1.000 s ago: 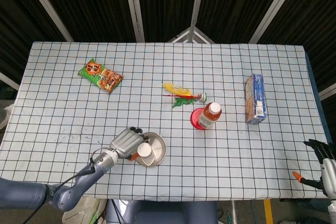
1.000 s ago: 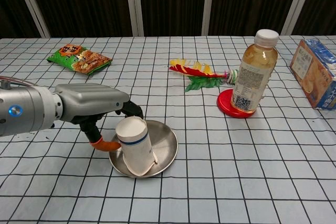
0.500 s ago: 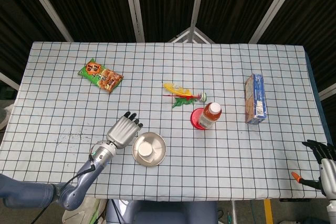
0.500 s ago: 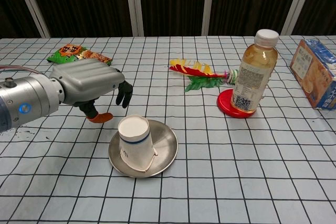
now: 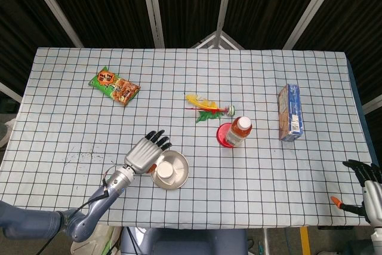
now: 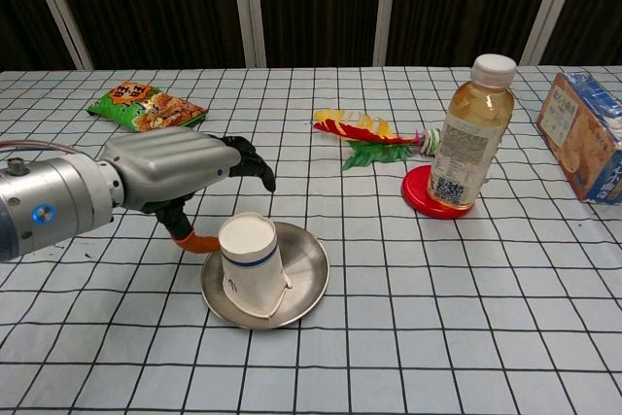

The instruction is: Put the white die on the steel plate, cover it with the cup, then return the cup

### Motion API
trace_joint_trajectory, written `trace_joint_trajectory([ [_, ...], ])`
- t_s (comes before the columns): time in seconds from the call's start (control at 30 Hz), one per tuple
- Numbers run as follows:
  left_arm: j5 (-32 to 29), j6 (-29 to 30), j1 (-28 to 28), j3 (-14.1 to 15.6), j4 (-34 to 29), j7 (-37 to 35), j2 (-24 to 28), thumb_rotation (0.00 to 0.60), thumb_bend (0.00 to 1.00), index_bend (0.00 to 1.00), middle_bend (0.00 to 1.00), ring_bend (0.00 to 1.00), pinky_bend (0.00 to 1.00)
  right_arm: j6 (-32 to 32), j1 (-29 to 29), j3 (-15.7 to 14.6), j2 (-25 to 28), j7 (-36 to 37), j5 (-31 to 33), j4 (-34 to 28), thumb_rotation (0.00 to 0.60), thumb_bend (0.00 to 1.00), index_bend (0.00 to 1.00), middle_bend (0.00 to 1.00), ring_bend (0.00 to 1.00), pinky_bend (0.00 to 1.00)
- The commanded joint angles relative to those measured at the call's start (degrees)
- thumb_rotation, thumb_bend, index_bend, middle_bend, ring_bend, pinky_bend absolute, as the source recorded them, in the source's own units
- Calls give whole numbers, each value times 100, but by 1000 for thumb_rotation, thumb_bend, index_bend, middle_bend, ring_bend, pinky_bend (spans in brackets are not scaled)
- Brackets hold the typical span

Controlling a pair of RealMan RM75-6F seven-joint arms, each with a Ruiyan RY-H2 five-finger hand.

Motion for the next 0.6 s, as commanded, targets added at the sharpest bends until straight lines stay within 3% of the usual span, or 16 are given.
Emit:
trace_joint_trajectory([
  [0.03,60,-174,9,26,-284,-189,235,600,401,195,153,53,136,6,-2,-1,8,2,-2,-10,600,96,223,188,126,0],
  [0.27,423,-137,89,56,-578,-432,551,600,427,256,243,134,197,-9,2,-8,18,-16,1,-35,600,96,223,188,126,0],
  [0.6,497,-272,121,80,-557,-495,531,600,441,257,190,99,197,-54,13,-15,26,-36,36,-61,600,96,223,188,126,0],
])
